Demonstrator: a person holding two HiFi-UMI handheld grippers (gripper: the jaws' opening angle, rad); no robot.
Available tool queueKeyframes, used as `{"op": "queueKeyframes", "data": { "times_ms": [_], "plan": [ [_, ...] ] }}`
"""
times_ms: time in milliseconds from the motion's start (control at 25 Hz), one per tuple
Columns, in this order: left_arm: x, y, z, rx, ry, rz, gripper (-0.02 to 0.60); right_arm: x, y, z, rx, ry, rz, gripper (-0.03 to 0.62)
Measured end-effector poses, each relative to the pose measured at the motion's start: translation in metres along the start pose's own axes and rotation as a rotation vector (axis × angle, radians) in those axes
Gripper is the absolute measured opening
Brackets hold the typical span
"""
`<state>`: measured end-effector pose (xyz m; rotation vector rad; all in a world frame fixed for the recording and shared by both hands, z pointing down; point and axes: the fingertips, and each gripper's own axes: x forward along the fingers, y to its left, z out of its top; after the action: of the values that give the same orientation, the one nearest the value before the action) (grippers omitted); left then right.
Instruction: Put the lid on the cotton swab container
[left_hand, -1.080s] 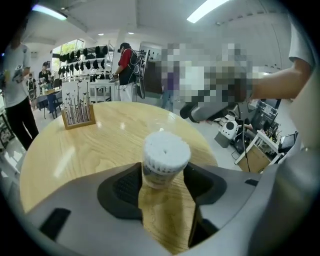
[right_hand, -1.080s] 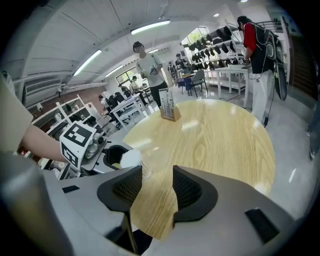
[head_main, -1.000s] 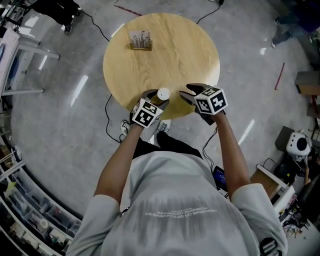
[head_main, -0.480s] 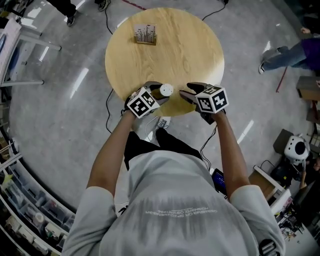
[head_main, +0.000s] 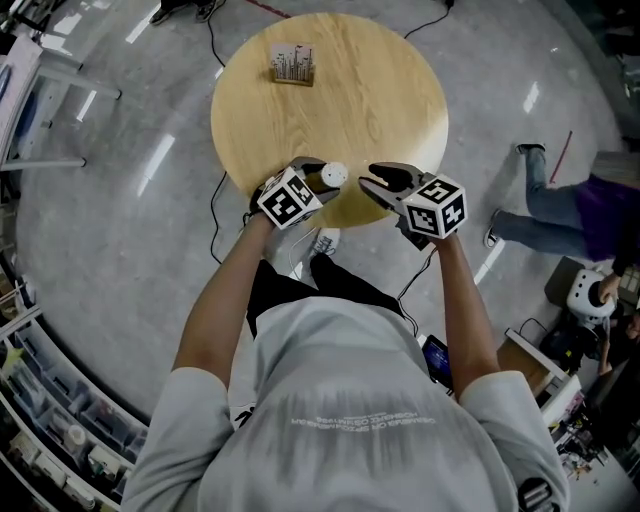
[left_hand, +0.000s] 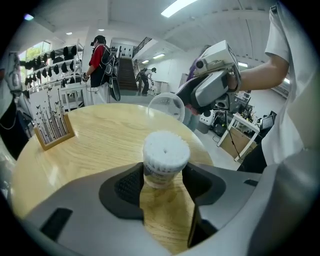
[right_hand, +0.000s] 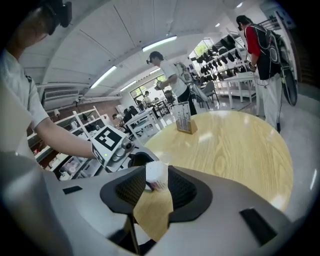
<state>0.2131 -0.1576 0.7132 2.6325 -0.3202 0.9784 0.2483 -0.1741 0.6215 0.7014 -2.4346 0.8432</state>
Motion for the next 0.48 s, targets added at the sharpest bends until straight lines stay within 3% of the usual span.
{"op": "queueKeyframes", "data": {
  "times_ms": [240,480],
  "plan": [
    [0.002,-0.002,0.001,-0.006,0.007,-0.001,0.259,0.017,0.024,0.002,-0.037,0.031,0.084,0.137],
    [0.001,0.0,0.001,-0.018,0.002,-0.002,0.259,0.035,0.027,0.012,0.009,0.036,0.106,0.086]
  ]
}}
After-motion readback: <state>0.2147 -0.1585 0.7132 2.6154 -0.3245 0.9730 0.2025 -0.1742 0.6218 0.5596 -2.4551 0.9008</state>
